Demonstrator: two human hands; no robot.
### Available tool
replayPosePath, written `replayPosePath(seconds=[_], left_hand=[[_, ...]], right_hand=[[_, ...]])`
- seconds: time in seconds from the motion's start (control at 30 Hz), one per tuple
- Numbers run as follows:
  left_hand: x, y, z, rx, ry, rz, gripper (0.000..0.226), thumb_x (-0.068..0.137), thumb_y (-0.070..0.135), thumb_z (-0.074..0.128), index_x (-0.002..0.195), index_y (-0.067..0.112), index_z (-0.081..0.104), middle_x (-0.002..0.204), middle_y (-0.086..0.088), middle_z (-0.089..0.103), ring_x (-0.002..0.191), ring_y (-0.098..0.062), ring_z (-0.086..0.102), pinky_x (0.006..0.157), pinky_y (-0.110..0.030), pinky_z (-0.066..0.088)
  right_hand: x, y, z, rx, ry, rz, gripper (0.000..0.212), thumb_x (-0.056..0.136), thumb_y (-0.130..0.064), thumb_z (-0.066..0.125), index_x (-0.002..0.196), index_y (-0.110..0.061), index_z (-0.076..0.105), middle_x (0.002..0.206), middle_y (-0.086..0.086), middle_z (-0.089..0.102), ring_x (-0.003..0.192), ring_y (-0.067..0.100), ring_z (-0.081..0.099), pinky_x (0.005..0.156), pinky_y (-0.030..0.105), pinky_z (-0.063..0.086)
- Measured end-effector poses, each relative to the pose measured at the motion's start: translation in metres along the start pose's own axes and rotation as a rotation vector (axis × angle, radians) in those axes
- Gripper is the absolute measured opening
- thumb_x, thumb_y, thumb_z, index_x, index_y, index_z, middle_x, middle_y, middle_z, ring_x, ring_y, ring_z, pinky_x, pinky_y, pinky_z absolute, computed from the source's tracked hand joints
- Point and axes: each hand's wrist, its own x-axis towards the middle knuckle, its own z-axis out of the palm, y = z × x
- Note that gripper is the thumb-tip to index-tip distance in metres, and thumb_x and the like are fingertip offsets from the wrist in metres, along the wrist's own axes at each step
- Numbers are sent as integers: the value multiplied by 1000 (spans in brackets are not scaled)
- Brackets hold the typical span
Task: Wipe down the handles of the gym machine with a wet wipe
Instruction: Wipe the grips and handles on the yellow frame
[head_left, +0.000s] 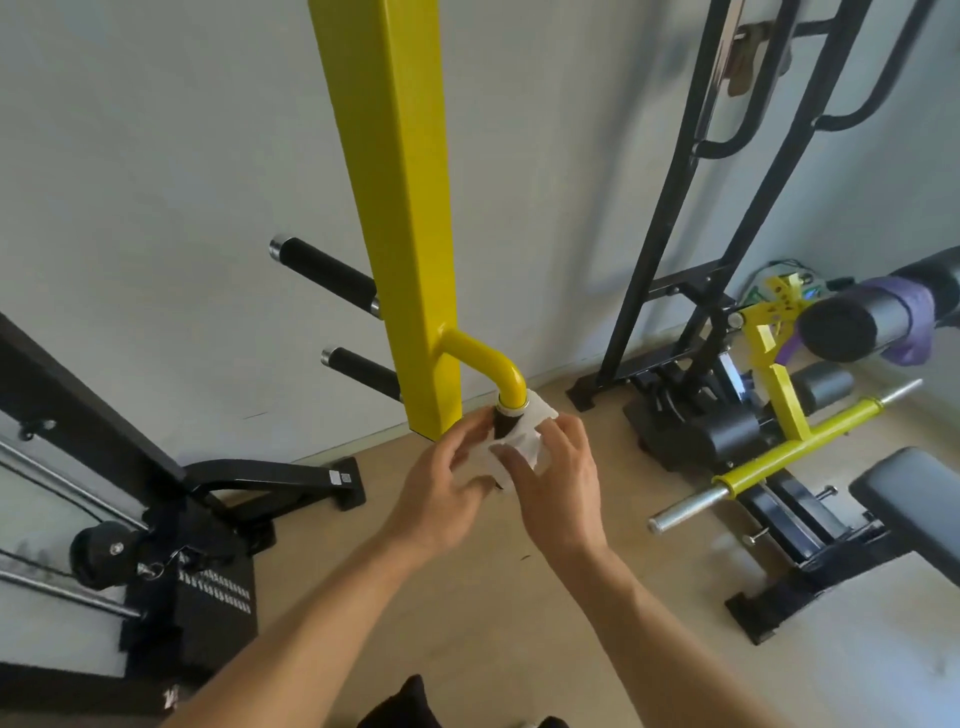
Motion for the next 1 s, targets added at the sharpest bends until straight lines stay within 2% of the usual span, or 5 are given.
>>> replayPosePath(seconds=[0.1, 0.33, 0.8, 0.9, 1.0], left_hand=[[2, 1, -3, 30, 24, 59, 76, 83, -12, 57, 123, 52, 51, 123, 43, 57, 129, 11, 48, 108, -12, 38], [13, 37, -29, 336, 257, 745, 42, 92, -2, 60, 134, 1, 56, 138, -3, 59, 133, -12, 52, 107, -28, 45], [47, 39, -41, 884, -52, 803, 57, 96, 7, 42, 151, 19, 39, 161, 1, 33, 153, -17, 17, 122, -49, 19], [52, 41, -45, 871, -83, 791, 57, 95, 12, 31, 150, 18, 41, 160, 1, 35, 153, -18, 20, 121, -50, 21], [55, 42, -47, 855, -69, 793, 60, 91, 11, 27, 148, 17, 44, 157, 0, 40, 151, -19, 25, 120, -50, 24]], right_hand=[[12, -7, 14, 133, 53, -36, 20, 94, -42, 66, 91, -26, 54, 87, -11, 58, 74, 8, 58, 60, 22, 46], [23, -3, 38, 231, -2, -19, 26, 95, -43, 60, 112, -29, 47, 81, -7, 60, 68, 11, 58, 61, 22, 44], [9, 5, 38, 179, -16, -39, 55, 88, -68, 53, 131, -37, 39, 122, -3, 60, 104, 18, 61, 86, 35, 52], [-13, 23, 35, 4, -84, -142, 63, 101, -49, 46, 150, -13, 31, 147, -1, 43, 131, 13, 43, 111, 33, 39], [-9, 26, 33, -146, 63, -137, 40, 98, -26, 62, 132, -8, 50, 123, 1, 54, 106, 14, 48, 90, 37, 50]])
